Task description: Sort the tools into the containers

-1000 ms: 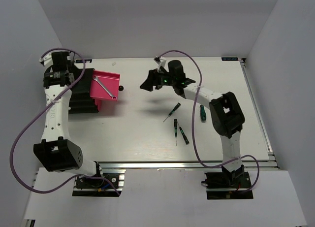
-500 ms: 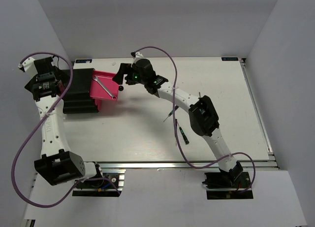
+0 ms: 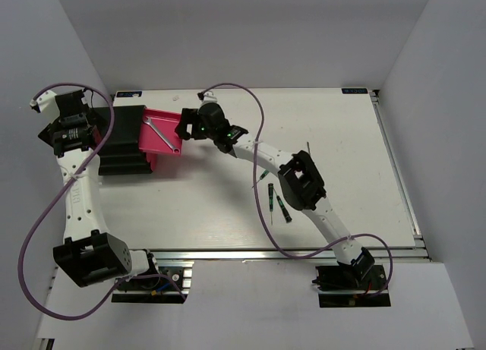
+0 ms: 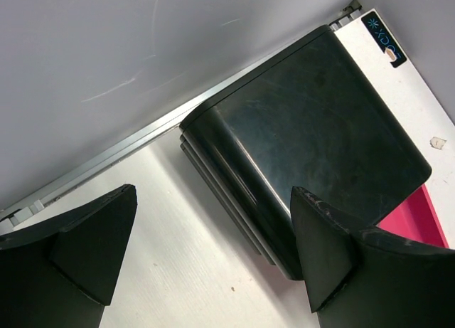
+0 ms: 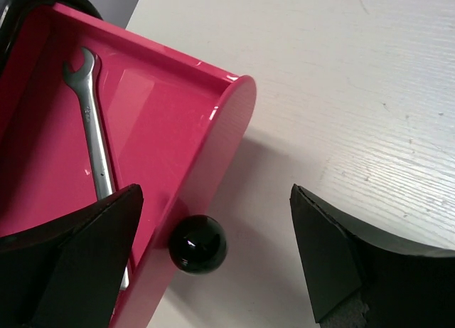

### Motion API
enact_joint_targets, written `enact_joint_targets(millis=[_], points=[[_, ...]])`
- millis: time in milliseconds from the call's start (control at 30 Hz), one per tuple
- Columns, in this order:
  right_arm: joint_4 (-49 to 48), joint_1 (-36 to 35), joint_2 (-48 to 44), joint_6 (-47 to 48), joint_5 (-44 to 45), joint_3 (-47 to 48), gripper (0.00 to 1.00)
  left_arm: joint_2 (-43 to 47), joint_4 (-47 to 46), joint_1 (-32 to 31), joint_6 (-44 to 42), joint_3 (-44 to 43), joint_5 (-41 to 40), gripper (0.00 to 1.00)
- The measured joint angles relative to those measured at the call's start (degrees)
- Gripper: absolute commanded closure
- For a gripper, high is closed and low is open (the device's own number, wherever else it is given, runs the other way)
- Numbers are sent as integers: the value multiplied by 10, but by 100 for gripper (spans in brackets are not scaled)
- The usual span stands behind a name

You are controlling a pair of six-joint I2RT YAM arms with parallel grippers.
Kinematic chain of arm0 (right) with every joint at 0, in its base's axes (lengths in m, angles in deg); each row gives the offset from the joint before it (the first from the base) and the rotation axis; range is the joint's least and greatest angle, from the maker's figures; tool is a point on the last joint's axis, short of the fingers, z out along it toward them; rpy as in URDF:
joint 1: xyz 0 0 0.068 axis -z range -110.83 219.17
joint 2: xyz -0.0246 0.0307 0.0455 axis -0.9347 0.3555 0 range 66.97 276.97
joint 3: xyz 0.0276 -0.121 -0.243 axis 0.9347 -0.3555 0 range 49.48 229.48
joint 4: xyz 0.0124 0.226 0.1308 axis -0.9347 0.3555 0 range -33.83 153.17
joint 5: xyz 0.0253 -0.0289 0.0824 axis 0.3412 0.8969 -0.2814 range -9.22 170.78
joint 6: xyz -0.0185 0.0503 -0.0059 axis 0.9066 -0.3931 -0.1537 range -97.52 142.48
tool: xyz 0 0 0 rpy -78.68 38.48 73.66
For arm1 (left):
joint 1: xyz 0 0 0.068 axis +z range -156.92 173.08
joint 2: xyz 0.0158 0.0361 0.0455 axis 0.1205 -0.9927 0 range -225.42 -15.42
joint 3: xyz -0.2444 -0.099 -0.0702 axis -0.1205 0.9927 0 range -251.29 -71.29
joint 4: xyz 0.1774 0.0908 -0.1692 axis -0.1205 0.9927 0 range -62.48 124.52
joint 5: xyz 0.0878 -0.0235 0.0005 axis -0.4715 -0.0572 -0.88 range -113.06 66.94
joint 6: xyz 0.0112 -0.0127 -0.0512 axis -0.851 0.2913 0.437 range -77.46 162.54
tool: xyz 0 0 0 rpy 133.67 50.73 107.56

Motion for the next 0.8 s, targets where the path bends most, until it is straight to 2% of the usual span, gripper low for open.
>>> enact_joint_targets(millis=[400,467,500,700,800], points=[[-10,-23,11,44,27,10,11,12,-5,0,-7,19,-12,2],[-18,-22,11,53,26,5,18,14,-5,0,-7,23,-13,2],[-21,-21,11,56,26,2,31,14,-4,0,-7,25,-13,2],[-29,-19,10,51,39,0,58,15,-3,0,-6,34,-14,2],[-19,-13,10,45,47,0,62,15,-3,0,-5,40,-16,2]])
